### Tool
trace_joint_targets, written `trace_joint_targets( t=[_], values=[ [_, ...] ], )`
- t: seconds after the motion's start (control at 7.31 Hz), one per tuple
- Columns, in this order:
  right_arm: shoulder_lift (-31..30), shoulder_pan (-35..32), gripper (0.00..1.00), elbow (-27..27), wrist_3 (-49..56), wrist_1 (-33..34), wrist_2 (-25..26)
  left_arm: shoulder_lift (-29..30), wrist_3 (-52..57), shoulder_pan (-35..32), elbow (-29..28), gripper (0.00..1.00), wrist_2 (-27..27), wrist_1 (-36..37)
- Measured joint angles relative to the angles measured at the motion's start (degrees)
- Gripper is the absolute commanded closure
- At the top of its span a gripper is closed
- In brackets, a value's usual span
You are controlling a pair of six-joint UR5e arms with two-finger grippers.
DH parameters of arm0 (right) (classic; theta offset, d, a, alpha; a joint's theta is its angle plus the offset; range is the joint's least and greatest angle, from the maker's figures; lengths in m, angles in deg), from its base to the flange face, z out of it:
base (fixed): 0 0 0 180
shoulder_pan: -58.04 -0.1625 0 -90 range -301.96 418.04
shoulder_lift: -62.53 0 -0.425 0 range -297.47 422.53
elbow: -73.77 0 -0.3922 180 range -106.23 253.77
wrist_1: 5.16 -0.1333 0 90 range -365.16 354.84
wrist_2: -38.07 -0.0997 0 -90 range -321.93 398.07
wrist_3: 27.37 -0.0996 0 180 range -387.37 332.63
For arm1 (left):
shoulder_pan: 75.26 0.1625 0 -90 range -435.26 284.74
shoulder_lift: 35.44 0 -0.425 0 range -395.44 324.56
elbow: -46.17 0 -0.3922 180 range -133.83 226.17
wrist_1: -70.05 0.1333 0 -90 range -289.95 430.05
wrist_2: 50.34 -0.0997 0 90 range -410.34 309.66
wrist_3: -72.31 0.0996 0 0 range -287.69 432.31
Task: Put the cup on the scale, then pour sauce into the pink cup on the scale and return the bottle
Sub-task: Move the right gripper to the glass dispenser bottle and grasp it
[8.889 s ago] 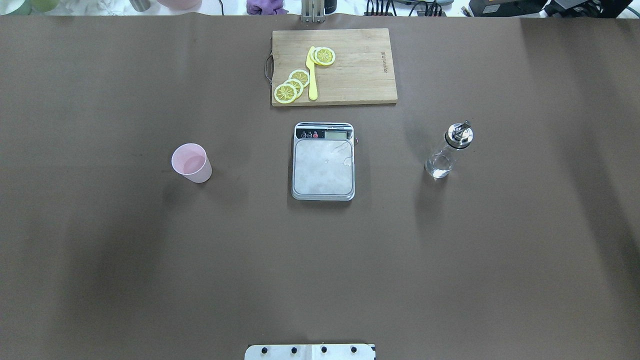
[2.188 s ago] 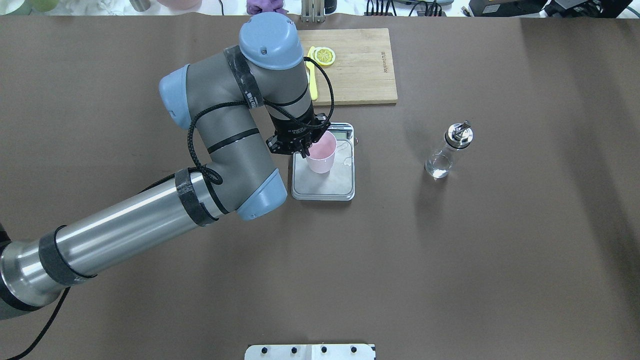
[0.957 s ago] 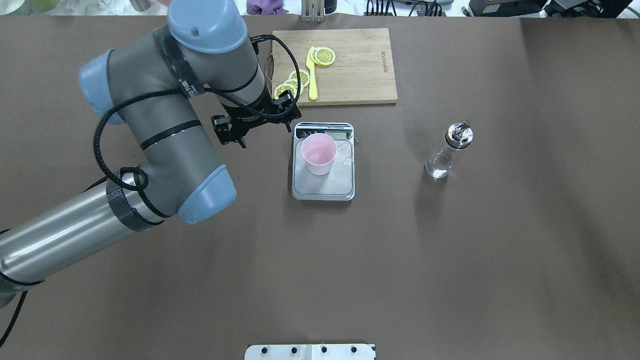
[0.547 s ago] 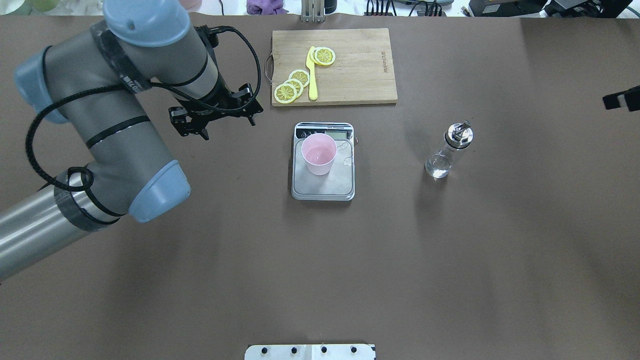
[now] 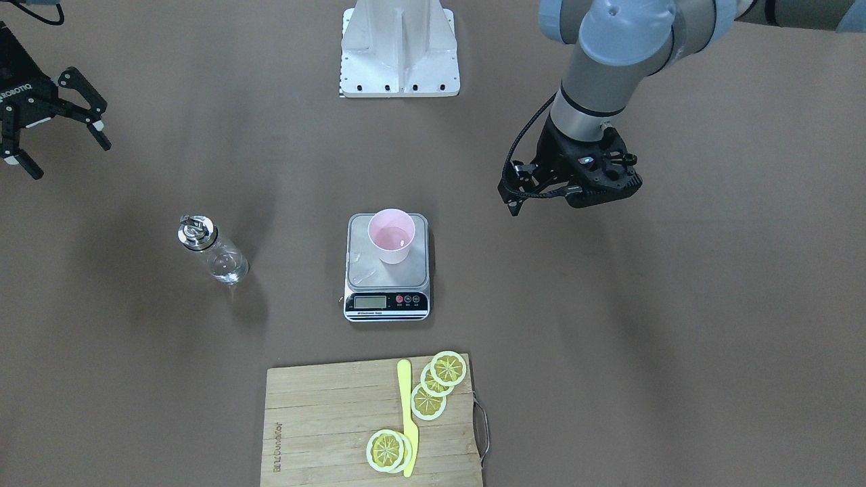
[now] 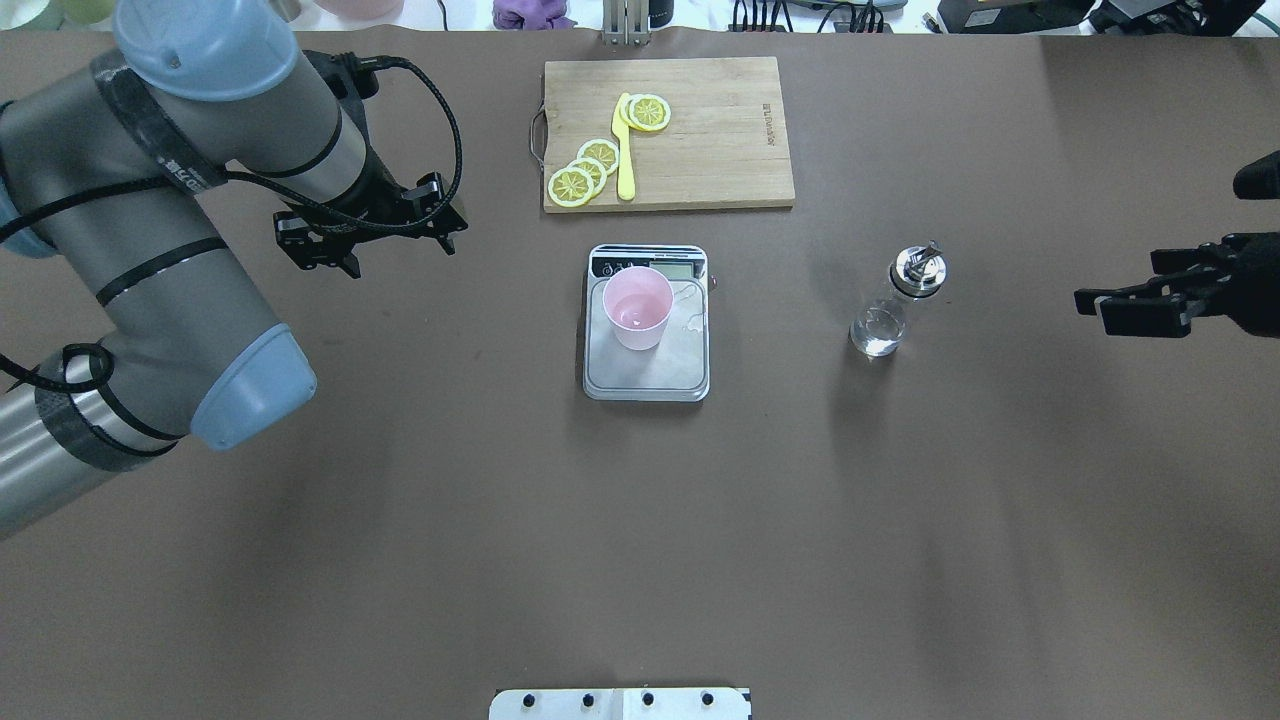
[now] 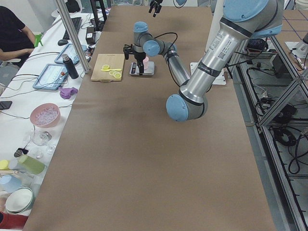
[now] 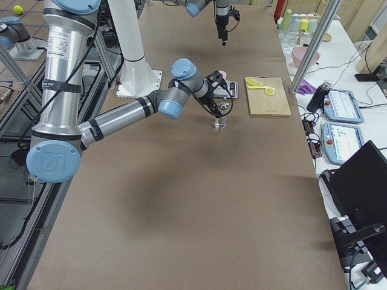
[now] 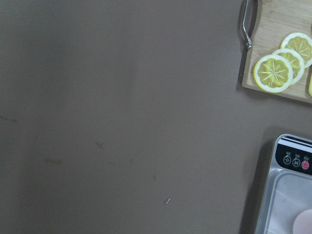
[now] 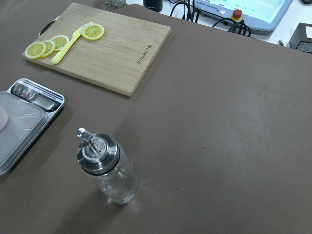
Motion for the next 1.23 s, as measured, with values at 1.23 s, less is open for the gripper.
trace_joint_targets(
  t=[1.23],
  values=[
    [1.8,30.0,0.00,-10.8,-9.5,-18.3,41.8,-2.3,0.2,1.0,-0.7,0.01,-4.4,-0.7]
  ],
)
